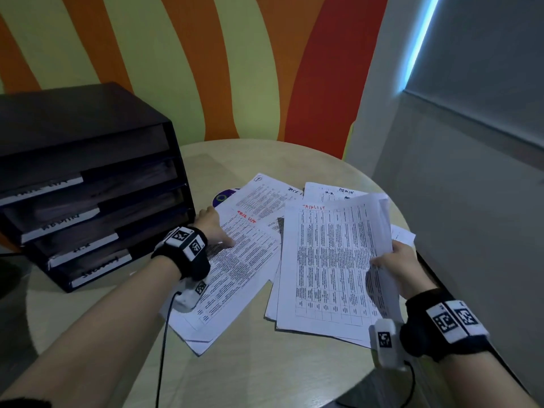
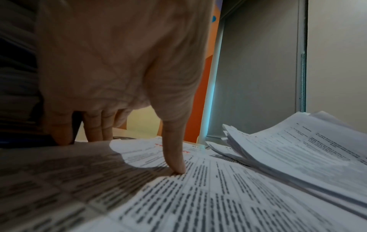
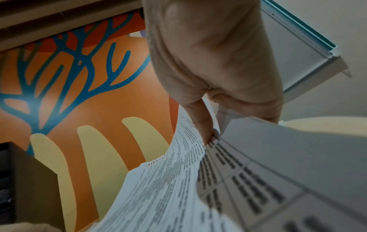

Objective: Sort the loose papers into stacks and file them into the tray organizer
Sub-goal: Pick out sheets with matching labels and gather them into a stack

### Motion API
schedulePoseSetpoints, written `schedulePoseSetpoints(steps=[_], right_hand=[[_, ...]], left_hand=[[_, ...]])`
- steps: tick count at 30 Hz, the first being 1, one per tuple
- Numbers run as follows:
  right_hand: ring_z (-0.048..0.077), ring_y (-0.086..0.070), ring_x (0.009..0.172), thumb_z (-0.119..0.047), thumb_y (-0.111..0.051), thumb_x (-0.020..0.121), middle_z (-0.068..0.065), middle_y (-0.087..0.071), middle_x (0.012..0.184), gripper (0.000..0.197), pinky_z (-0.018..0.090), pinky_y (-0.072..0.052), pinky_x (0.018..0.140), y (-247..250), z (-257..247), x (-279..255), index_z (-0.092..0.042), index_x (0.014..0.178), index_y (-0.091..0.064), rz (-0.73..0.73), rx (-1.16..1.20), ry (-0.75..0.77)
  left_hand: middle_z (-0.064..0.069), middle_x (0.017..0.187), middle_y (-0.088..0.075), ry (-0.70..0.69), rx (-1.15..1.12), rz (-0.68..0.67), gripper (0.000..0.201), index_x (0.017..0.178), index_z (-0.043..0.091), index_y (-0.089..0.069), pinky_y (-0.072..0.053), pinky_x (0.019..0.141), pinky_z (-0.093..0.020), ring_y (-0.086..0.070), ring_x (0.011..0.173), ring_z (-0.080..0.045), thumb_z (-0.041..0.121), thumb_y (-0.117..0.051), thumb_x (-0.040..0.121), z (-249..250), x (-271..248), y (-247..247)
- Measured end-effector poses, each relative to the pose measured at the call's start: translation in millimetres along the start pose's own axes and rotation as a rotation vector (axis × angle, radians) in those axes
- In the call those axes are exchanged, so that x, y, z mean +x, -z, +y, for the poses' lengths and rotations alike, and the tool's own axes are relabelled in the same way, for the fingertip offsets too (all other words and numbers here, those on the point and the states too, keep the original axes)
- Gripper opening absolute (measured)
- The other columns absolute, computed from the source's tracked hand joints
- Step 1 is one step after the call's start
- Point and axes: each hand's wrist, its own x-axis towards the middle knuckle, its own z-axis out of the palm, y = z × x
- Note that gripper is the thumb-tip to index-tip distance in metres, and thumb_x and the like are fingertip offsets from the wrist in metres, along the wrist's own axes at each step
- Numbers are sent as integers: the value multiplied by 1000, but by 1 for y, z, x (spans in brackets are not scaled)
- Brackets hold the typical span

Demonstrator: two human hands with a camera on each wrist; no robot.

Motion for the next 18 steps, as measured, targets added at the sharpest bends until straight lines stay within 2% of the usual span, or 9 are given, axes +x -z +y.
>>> schedulePoseSetpoints(steps=[2, 4, 6, 8, 10, 12, 15, 18], right_hand=[[27, -57, 72, 15, -58, 84, 11, -61, 81, 27, 32, -47, 66, -1, 1, 3, -1, 106, -59, -1, 2, -5], [29, -58, 77, 15, -59, 83, 12, -62, 84, 28, 35, -48, 73, -1, 3, 5, 0, 107, -60, -5, 4, -11], [31, -59, 80, 14, -59, 83, 15, -63, 89, 29, 36, -48, 74, -1, 5, 7, 1, 109, -59, -11, 7, -16], [33, -59, 83, 14, -59, 83, 18, -64, 93, 30, 38, -49, 76, -1, 7, 9, 1, 111, -59, -14, 6, -19], [34, -60, 85, 14, -60, 83, 18, -64, 93, 31, 40, -49, 78, -1, 8, 10, 1, 111, -60, -12, 9, -27], [35, -60, 88, 14, -59, 83, 16, -63, 91, 31, 41, -49, 79, -1, 9, 11, 1, 111, -60, -7, 6, -31], [40, -61, 95, 14, -59, 83, 18, -63, 94, 32, 44, -49, 82, -2, 9, 12, 2, 112, -60, -6, 2, -37], [38, -59, 94, 15, -58, 84, 18, -62, 97, 31, 43, -48, 81, -1, 9, 11, 2, 112, -58, 0, 11, -39]], left_hand=[[-16, 132, -44, -2, 40, 7, 105, 136, 0, -32, -43, 103, -45, -44, 127, -34, 43, -91, 59, 1, 2, -1], [-10, 113, -58, -28, 8, -32, 81, 119, 3, -48, -52, 90, -40, -57, 109, -28, 36, -91, 59, 0, 5, 0], [-8, 99, -67, -68, -61, -5, 50, 101, 5, -59, -57, 77, -35, -65, 88, -24, 23, -87, 63, -4, 8, 0], [-6, 81, -61, -83, -136, 105, 24, 79, 10, -56, -50, 64, -32, -58, 69, -24, 12, -78, 70, -4, 3, 3], [-5, 67, -38, -137, -213, 203, 30, 65, 19, -38, -30, 54, -30, -35, 58, -20, 10, -66, 72, -1, -3, 9], [-4, 62, -33, -232, -285, 233, 31, 60, 17, -36, -24, 53, -28, -31, 55, -19, 11, -61, 78, 3, -10, 24], [-6, 66, -38, -337, -300, 264, 28, 69, 12, -40, -26, 57, -30, -37, 59, -21, 16, -53, 93, 13, -21, 53], [-9, 66, -38, -434, -301, 463, 24, 73, 7, -43, -24, 58, -32, -34, 60, -22, 8, -47, 97, 25, -40, 83]])
